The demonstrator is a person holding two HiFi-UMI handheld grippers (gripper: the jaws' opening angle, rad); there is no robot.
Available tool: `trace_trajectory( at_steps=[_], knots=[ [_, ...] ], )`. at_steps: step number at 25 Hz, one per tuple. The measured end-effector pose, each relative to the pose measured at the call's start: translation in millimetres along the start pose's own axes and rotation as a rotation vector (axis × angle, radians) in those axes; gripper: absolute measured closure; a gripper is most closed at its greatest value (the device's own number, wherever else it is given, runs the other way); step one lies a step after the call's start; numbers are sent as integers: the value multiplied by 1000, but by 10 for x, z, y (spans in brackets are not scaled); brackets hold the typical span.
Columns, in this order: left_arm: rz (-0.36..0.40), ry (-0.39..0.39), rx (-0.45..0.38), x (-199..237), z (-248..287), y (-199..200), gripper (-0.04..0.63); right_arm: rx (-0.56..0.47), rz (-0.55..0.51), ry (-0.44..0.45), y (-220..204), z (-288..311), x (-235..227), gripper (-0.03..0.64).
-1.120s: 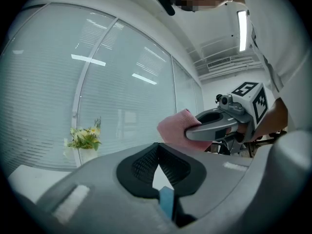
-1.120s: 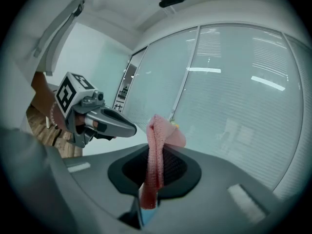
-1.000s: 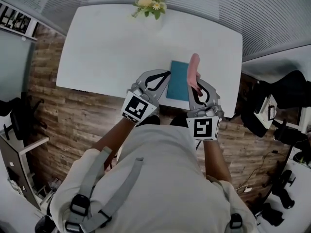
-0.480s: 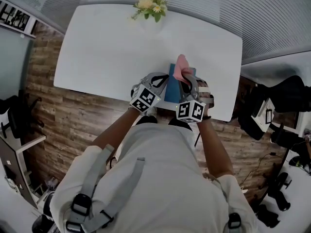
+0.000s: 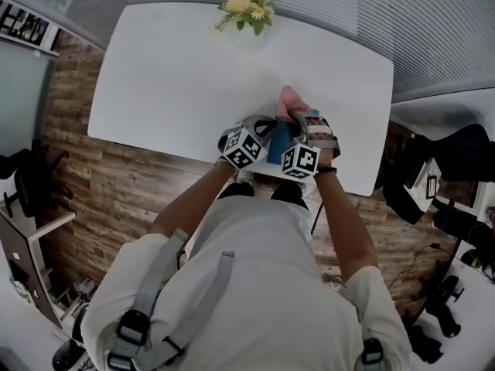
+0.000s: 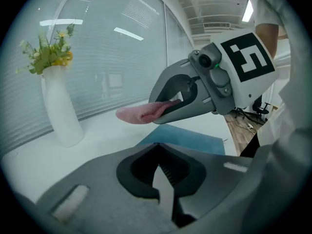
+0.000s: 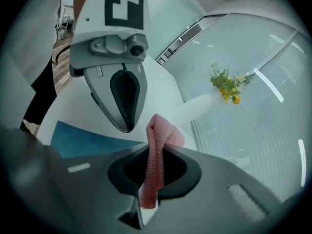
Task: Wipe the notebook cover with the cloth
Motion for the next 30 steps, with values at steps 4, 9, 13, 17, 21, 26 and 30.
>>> trace_trajectory(
  at_steps=[4,9,13,17,21,26,30],
  knots=[
    [2,-17,38,6,105,-131,595,43,-67,40,-107,267,92,584],
    [13,-41,66,0,194,-205,595,91,-117,72,-224,517,166,584],
    [22,-64,87,-28,243,-234,594,104,-150,97,-242,634,216,584],
    [36,-83,111,-54,290,-256,594,129,-153,133,-285,734,255,584],
    [61,-98,151,-54,325,-328,595,144,-149,144,-297,775,260,586],
    [72,-100,179,-49,358,-355,595,150,-180,146,-313,809,259,597],
    [79,-105,183,-52,365,-360,595,132,-172,167,-301,808,317,606]
  ],
)
Point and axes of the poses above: the fingertips, and each gripper's own axes: z forward along the fingers, x to its left, y out of its top, the point moved 4 cm from there along -z, backward along the fingers, and after that the axes turned 5 degrees about y, right-handed, at the moved point
